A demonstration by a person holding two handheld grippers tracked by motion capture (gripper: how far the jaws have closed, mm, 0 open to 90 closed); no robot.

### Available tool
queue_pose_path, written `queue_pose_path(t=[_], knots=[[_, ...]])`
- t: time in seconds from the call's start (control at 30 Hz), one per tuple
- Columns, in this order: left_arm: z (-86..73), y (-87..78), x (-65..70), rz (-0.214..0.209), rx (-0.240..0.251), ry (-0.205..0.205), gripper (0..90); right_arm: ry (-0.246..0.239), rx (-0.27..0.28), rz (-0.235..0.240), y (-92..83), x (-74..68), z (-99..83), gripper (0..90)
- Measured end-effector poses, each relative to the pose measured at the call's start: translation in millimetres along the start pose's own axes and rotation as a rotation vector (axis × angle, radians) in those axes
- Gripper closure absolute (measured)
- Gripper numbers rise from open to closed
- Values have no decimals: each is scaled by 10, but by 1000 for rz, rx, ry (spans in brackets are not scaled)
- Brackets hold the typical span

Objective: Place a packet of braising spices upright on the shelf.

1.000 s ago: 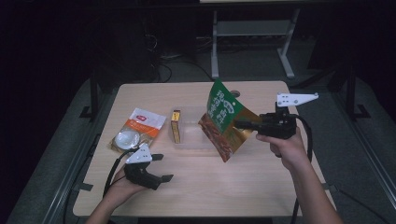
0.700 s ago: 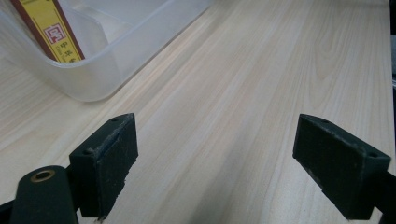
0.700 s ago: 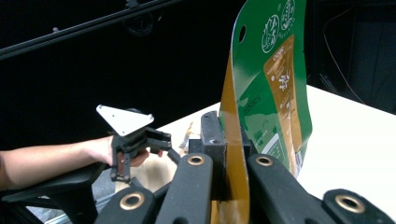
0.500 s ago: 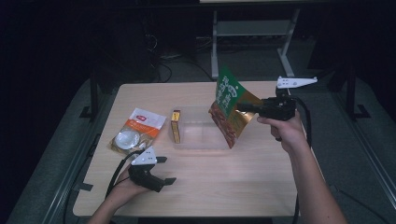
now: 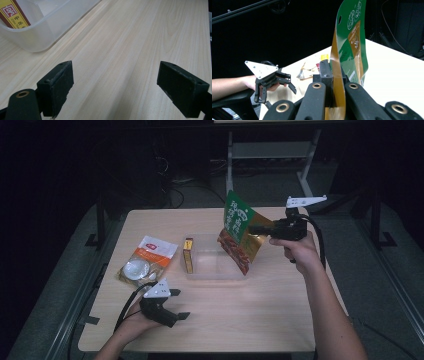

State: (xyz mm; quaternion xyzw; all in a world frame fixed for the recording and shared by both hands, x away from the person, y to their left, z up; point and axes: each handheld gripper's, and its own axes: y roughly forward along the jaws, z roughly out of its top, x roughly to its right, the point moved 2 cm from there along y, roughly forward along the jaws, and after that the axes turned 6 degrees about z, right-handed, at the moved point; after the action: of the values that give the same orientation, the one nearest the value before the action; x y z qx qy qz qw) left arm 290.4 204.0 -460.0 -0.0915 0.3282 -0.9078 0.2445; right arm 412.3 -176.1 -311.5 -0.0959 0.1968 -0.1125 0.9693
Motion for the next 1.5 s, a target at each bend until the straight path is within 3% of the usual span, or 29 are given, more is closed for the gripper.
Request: queue_pose_path(t=[0.53, 1.23, 1.5], knots=[[-9, 7, -4, -1, -1, 4, 133, 13, -26, -30, 69, 199, 30, 900], [-28, 36, 2, -11, -33, 11, 136, 37, -81, -44, 220, 307, -106, 900], [-34, 61, 21, -15, -43, 21, 136, 60, -57, -39, 193, 354, -190, 900]])
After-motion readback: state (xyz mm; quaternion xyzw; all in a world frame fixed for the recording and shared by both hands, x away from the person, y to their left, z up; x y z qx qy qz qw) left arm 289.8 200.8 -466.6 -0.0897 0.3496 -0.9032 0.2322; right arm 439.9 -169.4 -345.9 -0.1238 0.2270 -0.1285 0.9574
